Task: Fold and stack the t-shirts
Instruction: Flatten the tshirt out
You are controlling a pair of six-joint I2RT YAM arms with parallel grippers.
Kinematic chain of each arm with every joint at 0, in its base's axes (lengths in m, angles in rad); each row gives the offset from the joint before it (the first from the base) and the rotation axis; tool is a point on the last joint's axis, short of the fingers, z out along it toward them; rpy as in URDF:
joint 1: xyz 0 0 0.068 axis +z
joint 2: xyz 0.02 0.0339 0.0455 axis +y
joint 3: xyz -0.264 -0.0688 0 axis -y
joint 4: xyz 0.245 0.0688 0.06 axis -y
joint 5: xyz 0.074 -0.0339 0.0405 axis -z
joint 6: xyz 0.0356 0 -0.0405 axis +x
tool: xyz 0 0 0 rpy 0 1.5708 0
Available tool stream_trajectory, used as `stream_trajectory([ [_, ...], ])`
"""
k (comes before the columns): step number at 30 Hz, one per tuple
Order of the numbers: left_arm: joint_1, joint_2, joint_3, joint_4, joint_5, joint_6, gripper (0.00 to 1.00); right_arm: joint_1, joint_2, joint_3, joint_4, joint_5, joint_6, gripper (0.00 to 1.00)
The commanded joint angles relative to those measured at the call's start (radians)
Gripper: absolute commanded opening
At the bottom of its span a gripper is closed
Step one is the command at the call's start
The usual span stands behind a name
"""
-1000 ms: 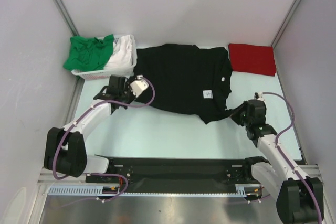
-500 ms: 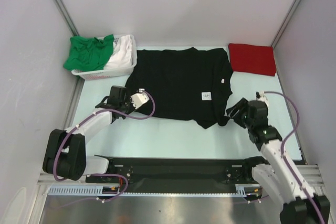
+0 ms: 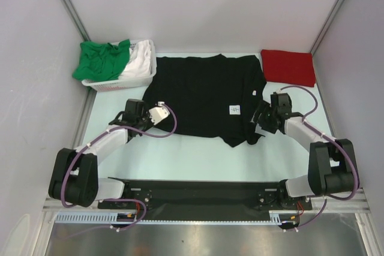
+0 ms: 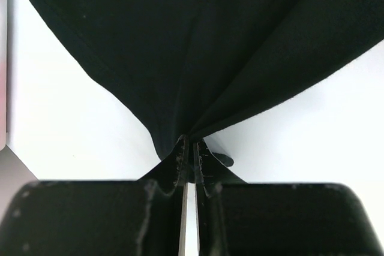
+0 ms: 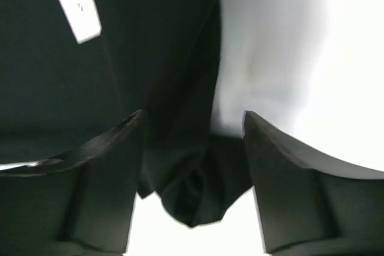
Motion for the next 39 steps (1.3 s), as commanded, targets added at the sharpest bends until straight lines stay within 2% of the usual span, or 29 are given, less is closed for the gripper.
stream_trajectory([
  [1,0.012,-0.040,-0.012,0.021,-0.005,0.013,0.08,-0.050,0.053,0.026,0.133,-0.032,-0.015,0.67],
  [5,0.012,-0.042,-0.012,0.014,-0.006,0.005,0.07,-0.080,0.139,0.028,0.185,-0.064,-0.001,0.55],
  [9,0.012,-0.054,-0.010,0.012,-0.006,0.005,0.08,-0.103,0.205,0.028,0.243,-0.091,0.026,0.54],
  [12,0.012,-0.054,-0.006,0.007,0.002,0.002,0.08,-0.101,0.239,0.037,0.257,-0.101,0.034,0.37],
  [13,0.012,-0.053,-0.006,0.007,0.003,0.004,0.08,-0.107,0.254,0.040,0.287,-0.105,0.037,0.26],
  [15,0.012,-0.048,-0.007,0.007,-0.011,0.004,0.07,-0.121,0.256,0.048,0.298,-0.118,0.042,0.12],
  [16,0.012,-0.050,-0.012,0.011,-0.017,0.008,0.07,-0.124,0.251,0.049,0.301,-0.121,0.042,0.00],
  [25,0.027,-0.059,-0.038,0.041,-0.037,0.048,0.05,-0.302,0.078,0.152,0.177,-0.049,-0.041,0.00],
  [33,0.027,-0.010,0.005,0.032,0.037,0.019,0.06,-0.322,0.176,0.235,0.169,-0.057,-0.078,0.00],
  [36,0.027,0.006,0.025,0.034,0.048,0.016,0.10,-0.320,0.239,0.319,0.174,-0.052,-0.076,0.06],
  [38,0.027,0.015,0.037,0.040,0.048,0.014,0.13,-0.316,0.300,0.382,0.160,-0.049,-0.081,0.16],
  [39,0.027,0.018,0.042,0.041,0.048,0.013,0.19,-0.316,0.321,0.441,0.147,-0.052,-0.095,0.20],
])
